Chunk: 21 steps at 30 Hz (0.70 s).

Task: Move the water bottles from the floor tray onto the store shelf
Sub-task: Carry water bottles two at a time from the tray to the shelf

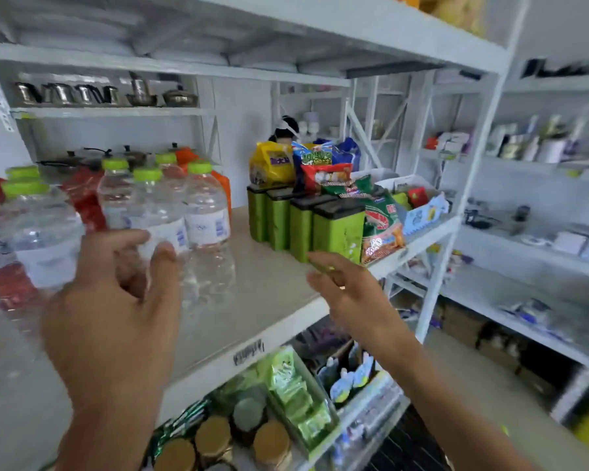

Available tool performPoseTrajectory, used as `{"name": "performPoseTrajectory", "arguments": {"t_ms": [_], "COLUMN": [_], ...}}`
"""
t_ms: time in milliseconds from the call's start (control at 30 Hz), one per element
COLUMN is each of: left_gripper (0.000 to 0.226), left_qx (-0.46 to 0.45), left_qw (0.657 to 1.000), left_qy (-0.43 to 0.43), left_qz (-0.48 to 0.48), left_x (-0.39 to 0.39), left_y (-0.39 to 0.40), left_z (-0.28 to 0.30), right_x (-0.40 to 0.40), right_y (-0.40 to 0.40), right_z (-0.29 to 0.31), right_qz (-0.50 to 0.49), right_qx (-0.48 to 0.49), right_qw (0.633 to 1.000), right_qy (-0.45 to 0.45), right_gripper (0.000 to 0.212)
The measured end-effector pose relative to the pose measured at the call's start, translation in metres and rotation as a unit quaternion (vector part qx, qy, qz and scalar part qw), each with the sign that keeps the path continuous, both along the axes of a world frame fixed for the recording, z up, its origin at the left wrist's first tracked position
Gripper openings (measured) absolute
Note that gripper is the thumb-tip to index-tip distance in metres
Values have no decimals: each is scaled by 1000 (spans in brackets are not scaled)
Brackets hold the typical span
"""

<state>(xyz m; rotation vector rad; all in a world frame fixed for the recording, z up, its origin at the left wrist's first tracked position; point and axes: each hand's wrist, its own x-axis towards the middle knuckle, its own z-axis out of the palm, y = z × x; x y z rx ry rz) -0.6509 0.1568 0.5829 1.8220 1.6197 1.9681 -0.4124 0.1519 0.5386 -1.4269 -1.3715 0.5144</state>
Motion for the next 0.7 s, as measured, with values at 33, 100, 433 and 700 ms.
{"name": "performPoseTrajectory", "arguments": {"t_ms": [33, 100, 433, 700], "left_gripper": [14, 8, 27, 23], "left_qx": [1, -16, -150, -270], "left_qw": [999, 988, 804, 682], "left_qy": [12, 46, 217, 348], "left_qz": [-44, -146, -533, -584], "left_x": [9, 33, 221, 356], "left_y": [-18, -47, -132, -114], "left_z": [-8, -31, -158, -297], "right_x": [10, 23, 86, 218], "right_y": [-25, -77, -235, -256], "right_z": [-9, -32, -144, -228], "right_qz": [-18, -67, -240, -340], "right_qx": [-2, -22, -254, -340], "right_qw": [1000, 998, 937, 873], "right_qy": [11, -1, 5, 79], "right_gripper": [27, 19, 8, 26]}}
